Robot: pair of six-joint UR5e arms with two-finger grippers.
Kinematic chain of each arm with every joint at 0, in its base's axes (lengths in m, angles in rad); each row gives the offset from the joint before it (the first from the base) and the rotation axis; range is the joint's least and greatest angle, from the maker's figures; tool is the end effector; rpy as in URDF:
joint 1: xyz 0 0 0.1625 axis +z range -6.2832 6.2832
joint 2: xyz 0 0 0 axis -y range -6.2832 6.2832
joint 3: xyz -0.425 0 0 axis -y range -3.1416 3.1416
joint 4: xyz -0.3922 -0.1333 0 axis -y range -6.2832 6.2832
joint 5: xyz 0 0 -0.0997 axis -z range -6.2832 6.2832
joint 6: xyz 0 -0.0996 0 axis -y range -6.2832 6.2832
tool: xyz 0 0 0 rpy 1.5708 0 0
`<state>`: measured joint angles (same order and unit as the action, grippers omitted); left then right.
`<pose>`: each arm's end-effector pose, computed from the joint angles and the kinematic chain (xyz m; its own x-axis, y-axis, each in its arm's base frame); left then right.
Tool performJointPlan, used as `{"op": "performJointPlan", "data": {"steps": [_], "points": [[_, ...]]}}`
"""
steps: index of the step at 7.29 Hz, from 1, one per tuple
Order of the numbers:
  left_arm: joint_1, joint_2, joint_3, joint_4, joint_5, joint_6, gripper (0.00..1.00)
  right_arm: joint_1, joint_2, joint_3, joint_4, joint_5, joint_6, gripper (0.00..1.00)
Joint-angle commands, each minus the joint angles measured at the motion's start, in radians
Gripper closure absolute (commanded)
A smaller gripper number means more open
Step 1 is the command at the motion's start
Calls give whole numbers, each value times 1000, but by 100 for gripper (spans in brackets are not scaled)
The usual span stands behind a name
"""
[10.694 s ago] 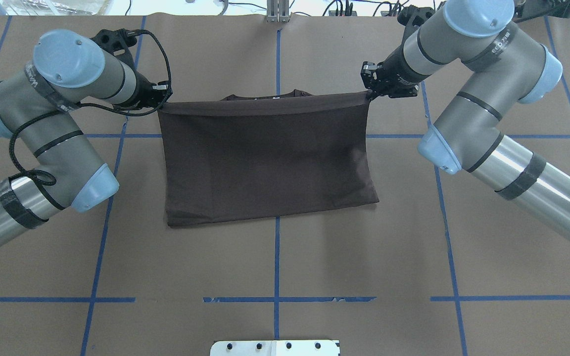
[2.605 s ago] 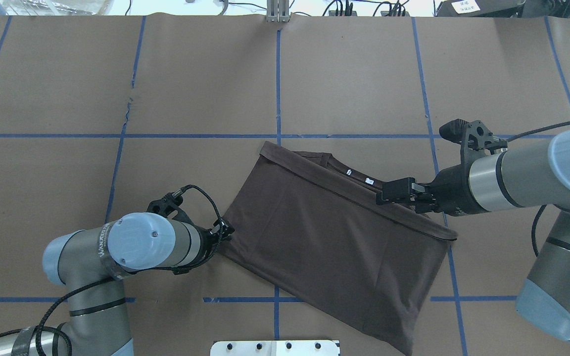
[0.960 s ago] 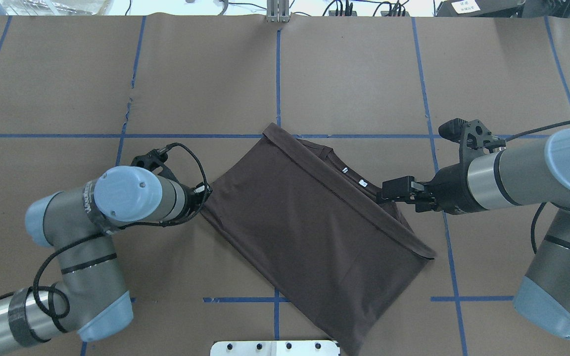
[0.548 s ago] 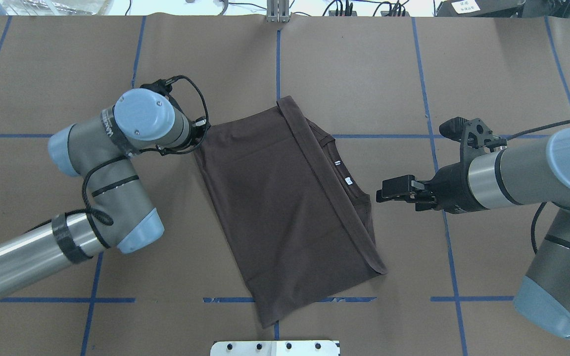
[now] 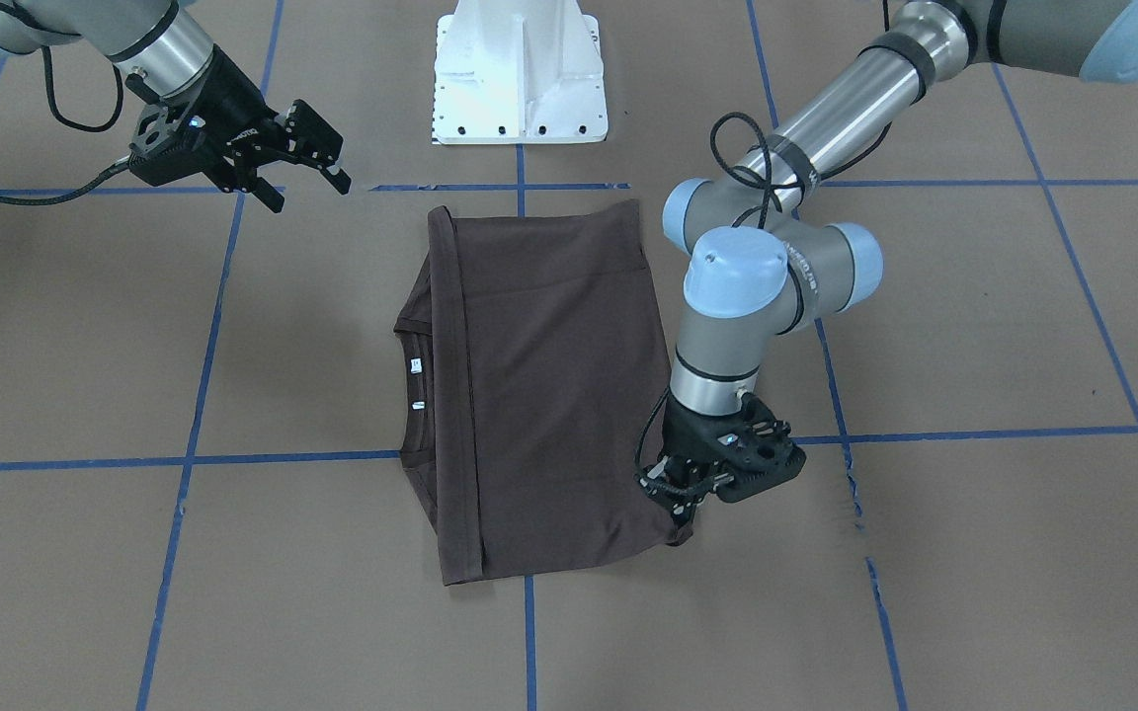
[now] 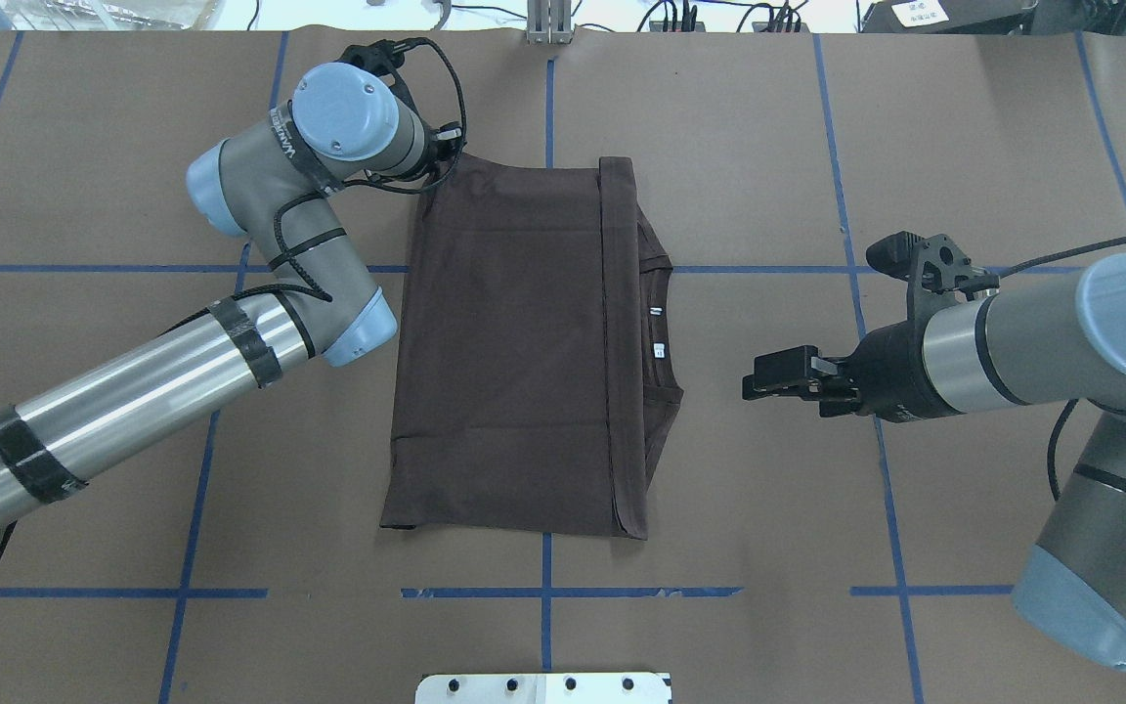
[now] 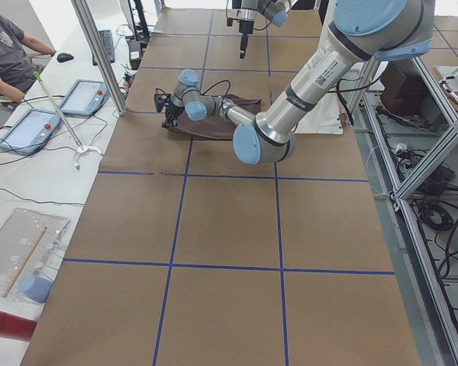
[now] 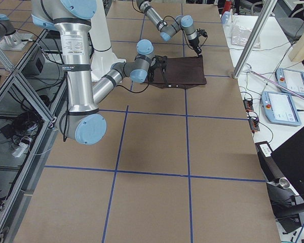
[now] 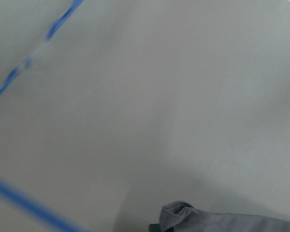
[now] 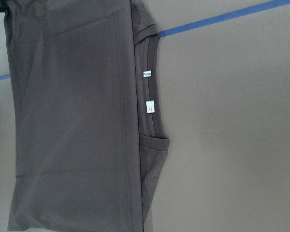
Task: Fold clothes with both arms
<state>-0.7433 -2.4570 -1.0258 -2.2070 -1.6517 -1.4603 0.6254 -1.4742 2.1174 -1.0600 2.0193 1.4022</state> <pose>0.5314 -0.6585 0.2729 0.4781 -0.2902 -0.8290 0.5760 0.8161 0.0465 -0.3342 -0.3524 0.2955 0.3581 0.0721 0.9309 -0.1481 0.9888 -0.0196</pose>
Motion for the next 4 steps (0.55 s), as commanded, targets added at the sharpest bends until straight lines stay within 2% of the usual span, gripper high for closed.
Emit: {"op": "performJointPlan", "data": {"steps": [1, 2, 3, 4], "points": [[1, -30, 76, -86, 28, 31, 94, -3, 9, -4, 0, -5, 0, 0], [-1, -28, 82, -86, 35, 31, 10, -1, 14, -4, -2, -5, 0, 0], [-4, -24, 84, -86, 56, 34, 1, -1, 12, -5, -2, -5, 0, 0], [-16, -14, 85, -85, 67, 35, 1, -3, 14, -5, -2, -8, 0, 0]]}}
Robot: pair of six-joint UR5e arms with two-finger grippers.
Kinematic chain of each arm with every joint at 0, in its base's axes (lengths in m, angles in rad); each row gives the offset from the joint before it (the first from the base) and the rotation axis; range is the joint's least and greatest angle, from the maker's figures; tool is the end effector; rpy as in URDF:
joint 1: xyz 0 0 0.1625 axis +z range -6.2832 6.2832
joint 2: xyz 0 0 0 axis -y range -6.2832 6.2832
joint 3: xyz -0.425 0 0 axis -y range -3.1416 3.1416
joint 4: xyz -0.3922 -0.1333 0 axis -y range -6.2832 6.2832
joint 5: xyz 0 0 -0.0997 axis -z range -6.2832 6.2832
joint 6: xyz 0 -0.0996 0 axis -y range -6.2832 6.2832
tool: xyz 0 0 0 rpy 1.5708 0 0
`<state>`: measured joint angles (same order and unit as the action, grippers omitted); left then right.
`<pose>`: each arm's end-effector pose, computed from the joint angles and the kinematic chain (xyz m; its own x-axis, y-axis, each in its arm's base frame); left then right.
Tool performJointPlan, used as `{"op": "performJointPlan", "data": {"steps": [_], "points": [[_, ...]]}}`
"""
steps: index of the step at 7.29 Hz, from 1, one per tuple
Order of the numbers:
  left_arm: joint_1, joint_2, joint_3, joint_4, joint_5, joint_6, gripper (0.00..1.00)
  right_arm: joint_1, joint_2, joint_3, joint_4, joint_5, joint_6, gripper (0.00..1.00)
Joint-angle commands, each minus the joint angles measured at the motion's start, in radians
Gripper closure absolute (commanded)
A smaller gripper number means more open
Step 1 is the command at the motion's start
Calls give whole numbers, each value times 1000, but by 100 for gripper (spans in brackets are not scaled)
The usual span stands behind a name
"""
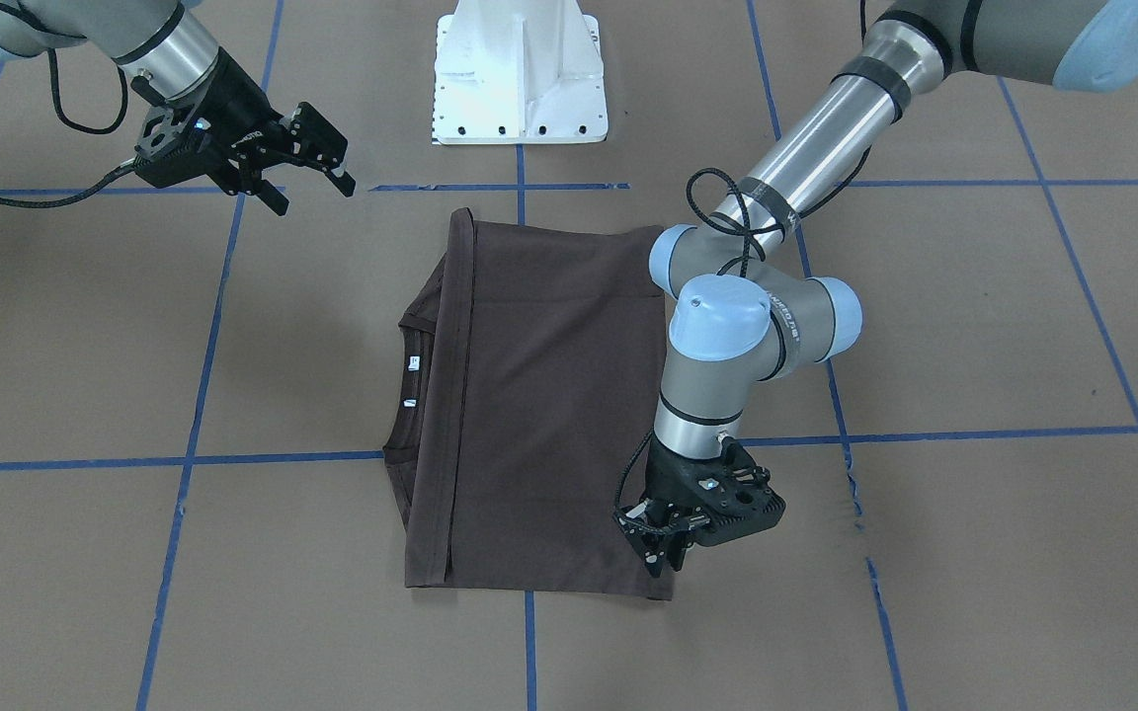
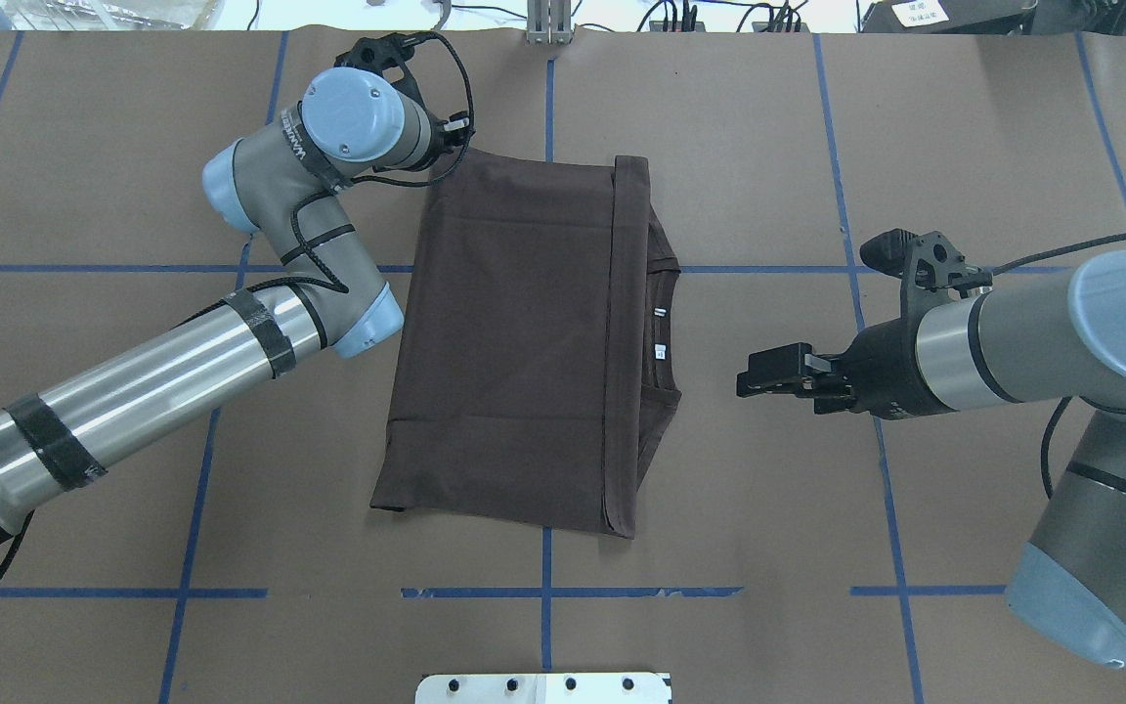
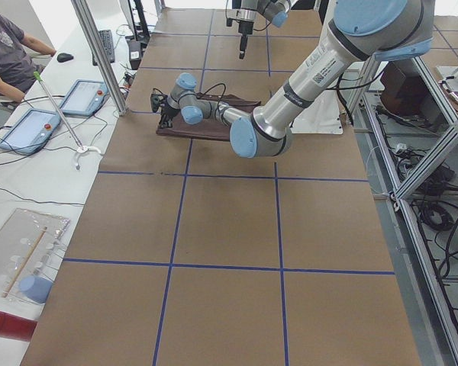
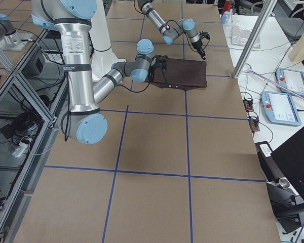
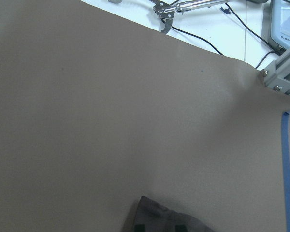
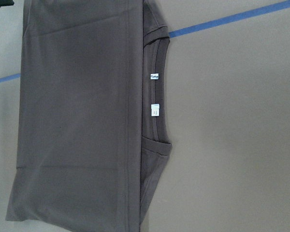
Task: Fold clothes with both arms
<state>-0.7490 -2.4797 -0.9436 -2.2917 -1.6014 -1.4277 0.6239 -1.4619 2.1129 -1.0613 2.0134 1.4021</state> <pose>0.5335 -0.6739 0.2842 0.4844 -0.2558 -0.8366 0.5987 0.7942 0.1039 -0.3370 -0.3543 0.2918 0.3543 0.0681 0.9327 -0.1518 0.9883 -0.0145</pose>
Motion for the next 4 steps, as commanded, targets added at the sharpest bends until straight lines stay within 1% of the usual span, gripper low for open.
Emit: {"op": "performJointPlan", "data": {"steps": [1, 2, 3, 4], "points": [[-45, 14, 3, 1, 14, 15, 1, -4, 3, -1, -6, -2, 0, 0], [-68, 19, -9, 9, 0, 54, 1, -4, 23, -16, -15, -5, -2, 0], [-78, 30, -14, 20, -68, 58, 1, -9, 52, -36, -69, -8, -5, 0], [-84, 60, -83, 81, -163, 76, 0, -12, 117, -39, -197, -30, -15, 0]]}}
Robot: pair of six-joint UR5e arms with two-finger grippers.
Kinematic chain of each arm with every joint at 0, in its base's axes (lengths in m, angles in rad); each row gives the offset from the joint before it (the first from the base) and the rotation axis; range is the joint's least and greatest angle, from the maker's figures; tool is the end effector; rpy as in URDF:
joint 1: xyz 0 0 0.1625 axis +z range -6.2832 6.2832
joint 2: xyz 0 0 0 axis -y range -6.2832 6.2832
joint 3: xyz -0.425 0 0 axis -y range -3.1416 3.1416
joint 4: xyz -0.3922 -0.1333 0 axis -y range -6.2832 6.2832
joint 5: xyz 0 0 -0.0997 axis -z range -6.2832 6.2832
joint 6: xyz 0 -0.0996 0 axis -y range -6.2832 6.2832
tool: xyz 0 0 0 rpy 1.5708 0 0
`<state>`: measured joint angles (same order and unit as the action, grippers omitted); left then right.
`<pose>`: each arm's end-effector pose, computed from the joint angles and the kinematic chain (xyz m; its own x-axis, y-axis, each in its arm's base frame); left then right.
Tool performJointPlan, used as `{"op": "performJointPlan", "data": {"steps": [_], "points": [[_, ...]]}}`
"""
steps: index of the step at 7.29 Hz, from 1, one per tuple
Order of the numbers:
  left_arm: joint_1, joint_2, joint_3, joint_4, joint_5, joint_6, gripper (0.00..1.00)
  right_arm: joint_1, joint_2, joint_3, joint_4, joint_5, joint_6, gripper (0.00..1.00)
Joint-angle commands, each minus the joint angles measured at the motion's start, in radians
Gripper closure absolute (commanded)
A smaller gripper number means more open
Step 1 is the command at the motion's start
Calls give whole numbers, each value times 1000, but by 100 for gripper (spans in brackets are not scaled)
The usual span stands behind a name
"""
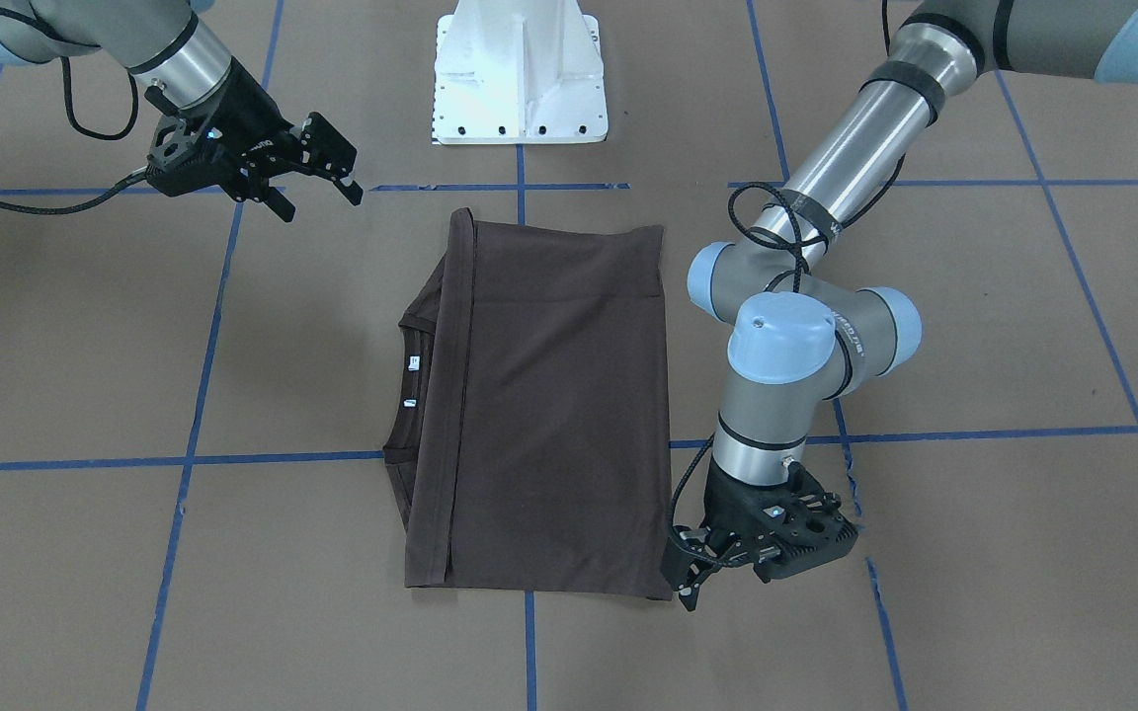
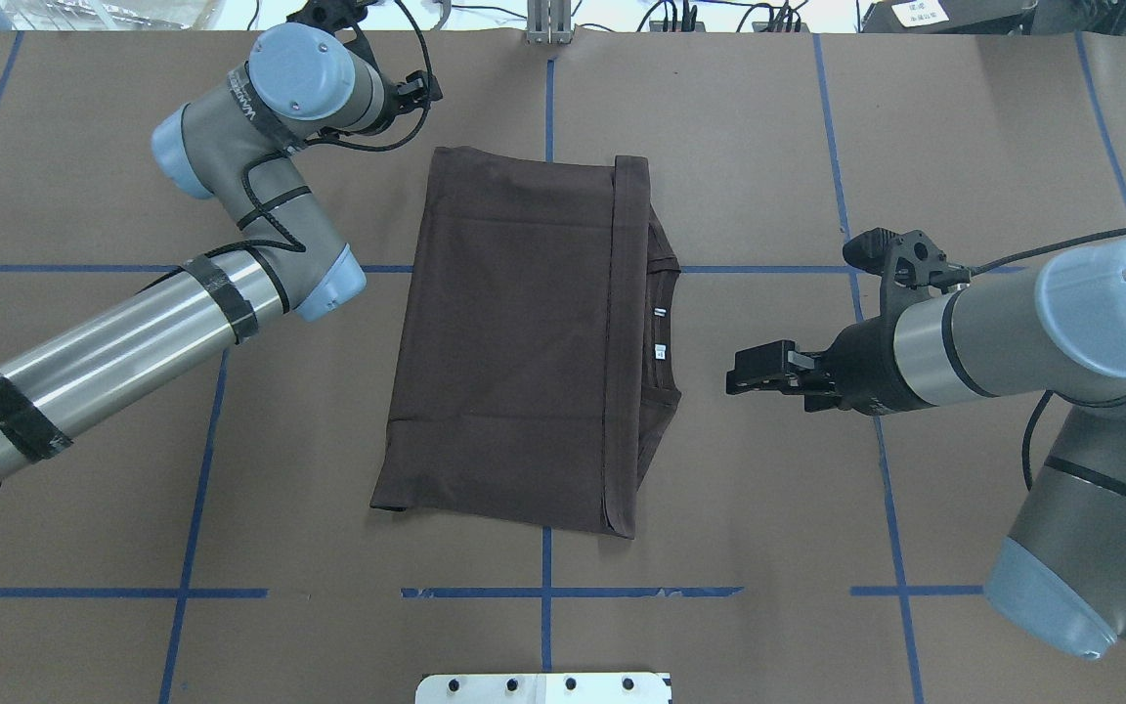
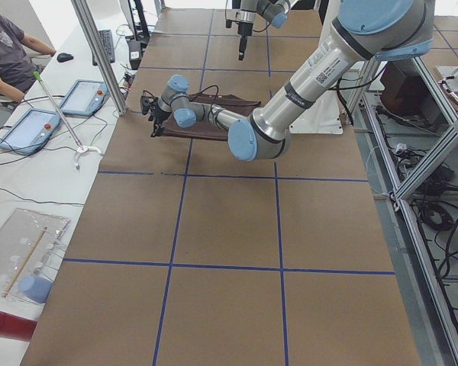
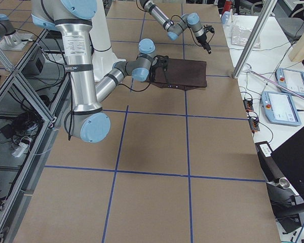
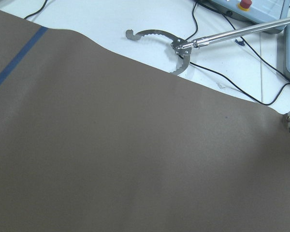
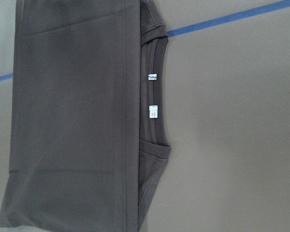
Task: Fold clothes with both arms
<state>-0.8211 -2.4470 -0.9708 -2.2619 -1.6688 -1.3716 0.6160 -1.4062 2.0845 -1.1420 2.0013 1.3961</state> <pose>0.4834 -0.7005 0.3017 0.5123 -0.2613 -0.8181 0.5836 0.8047 0.1085 -0.3556 -0.3641 0.2870 0.3978 0.0881 0.9132 -0.1536 0.9877 -0.0284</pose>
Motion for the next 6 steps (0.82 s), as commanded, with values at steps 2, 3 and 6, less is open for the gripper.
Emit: {"op": "performJointPlan", "data": {"steps": [2, 3, 6], "points": [[-7, 161, -365, 201, -108, 57, 0, -62, 275, -70, -421, -122, -52, 0], [8, 187, -485, 299, -126, 59, 0, -111, 339, -128, -491, -190, -58, 0], [69, 223, -621, 332, -173, 57, 0, -188, 408, -241, -445, -271, -117, 0]]}}
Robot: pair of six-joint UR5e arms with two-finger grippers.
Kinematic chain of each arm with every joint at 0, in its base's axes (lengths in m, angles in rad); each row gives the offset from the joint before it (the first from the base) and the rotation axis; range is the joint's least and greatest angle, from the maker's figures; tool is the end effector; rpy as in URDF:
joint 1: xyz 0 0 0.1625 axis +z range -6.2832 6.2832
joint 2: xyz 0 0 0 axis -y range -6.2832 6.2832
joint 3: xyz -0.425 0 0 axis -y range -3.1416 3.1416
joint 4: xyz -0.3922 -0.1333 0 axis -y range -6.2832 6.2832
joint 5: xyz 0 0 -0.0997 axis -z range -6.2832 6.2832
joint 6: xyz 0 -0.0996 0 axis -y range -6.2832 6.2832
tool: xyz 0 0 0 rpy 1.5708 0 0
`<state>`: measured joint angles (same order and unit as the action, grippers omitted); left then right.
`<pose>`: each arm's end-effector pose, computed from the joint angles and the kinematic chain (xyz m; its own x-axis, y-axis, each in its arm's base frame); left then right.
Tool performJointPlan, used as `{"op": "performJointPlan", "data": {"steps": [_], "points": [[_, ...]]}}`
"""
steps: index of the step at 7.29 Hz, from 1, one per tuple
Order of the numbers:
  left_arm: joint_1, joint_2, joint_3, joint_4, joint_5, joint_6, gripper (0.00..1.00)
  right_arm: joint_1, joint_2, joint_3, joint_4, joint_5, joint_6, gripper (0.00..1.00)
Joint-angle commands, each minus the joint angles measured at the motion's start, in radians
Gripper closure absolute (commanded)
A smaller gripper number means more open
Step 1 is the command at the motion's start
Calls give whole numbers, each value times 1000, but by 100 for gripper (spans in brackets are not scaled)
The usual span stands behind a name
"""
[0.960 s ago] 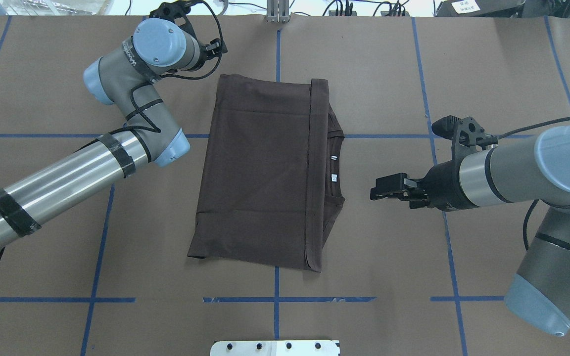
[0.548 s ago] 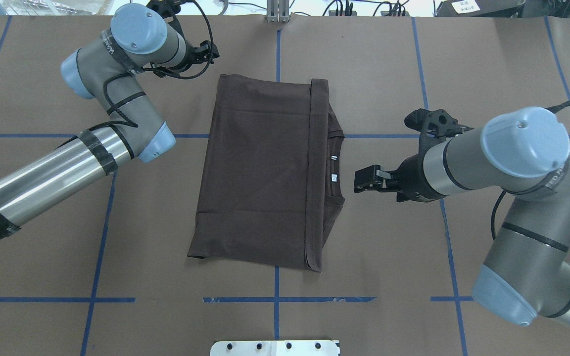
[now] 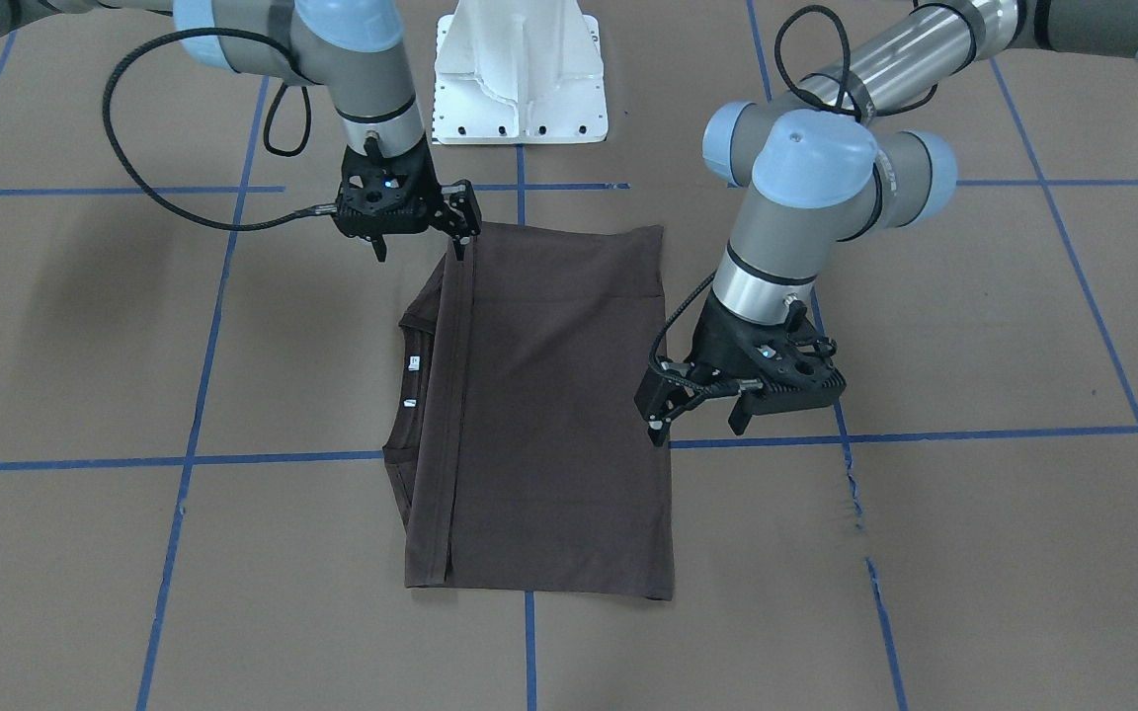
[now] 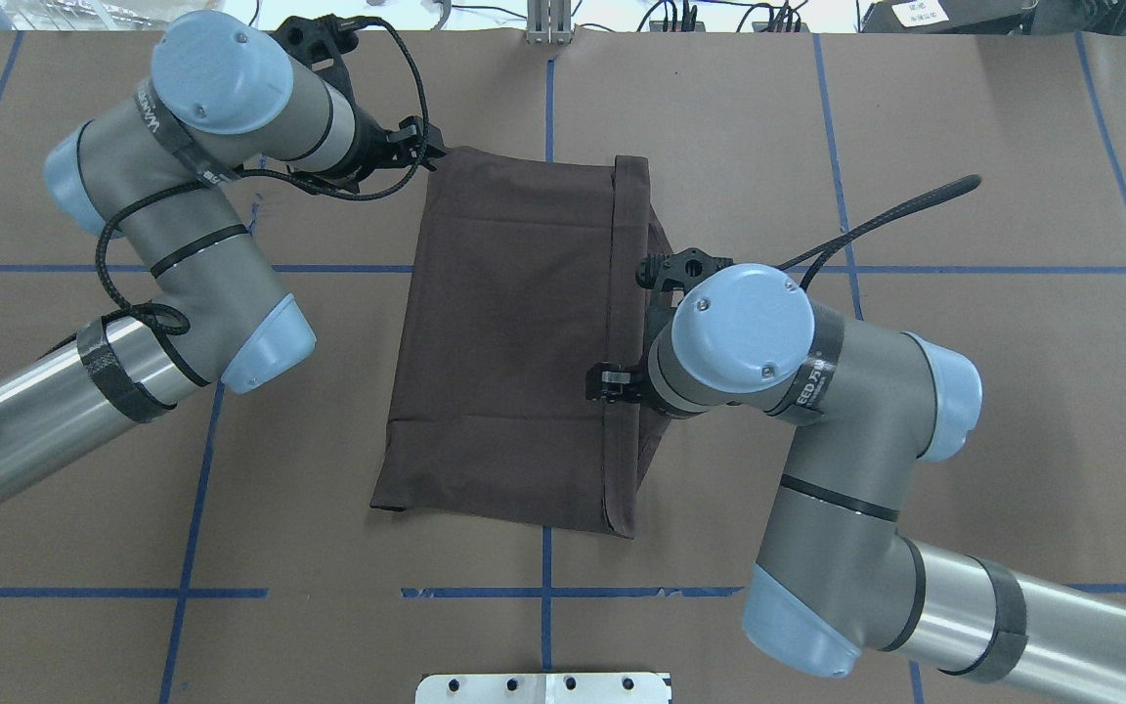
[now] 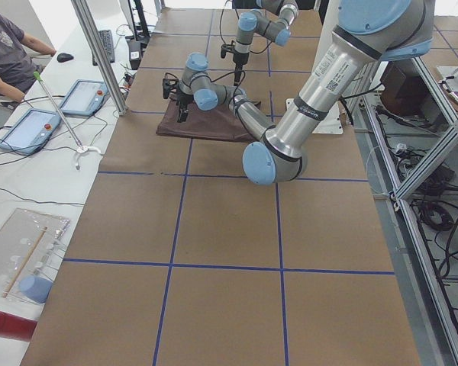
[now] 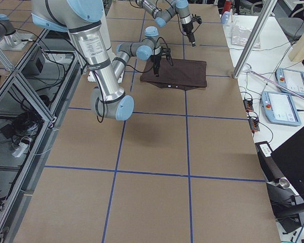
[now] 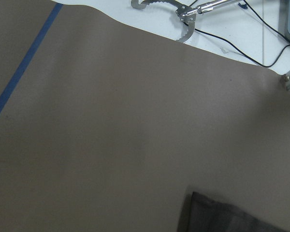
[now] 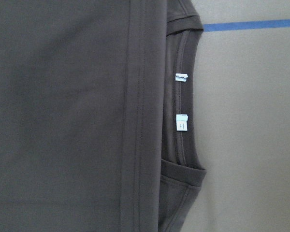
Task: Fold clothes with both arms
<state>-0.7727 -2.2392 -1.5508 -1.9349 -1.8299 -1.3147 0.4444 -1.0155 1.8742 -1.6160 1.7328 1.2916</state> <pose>0.4335 -0.5731 0.2256 0.4984 -0.1440 -0.8549 0.4062 0.9100 0.0835 -0.5096 -0.3725 0.2218 0.6840 0.0245 0.7291 -0.1352 0.9864 0.0938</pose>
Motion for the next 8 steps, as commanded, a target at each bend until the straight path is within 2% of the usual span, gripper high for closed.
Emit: {"op": "performJointPlan", "data": {"steps": [1, 3, 6, 8], "points": [[21, 15, -48, 5, -12, 0, 0, -15, 20, -33, 81, 57, -6, 0], [21, 41, -55, 2, -11, 0, 0, -70, -4, -47, 64, 71, 3, 0], [21, 66, -91, 2, -12, 0, 0, -82, 47, -93, -39, 67, 3, 0], [21, 70, -91, 1, -12, 0, 0, -92, 66, -133, -41, 65, 5, 0]]}}
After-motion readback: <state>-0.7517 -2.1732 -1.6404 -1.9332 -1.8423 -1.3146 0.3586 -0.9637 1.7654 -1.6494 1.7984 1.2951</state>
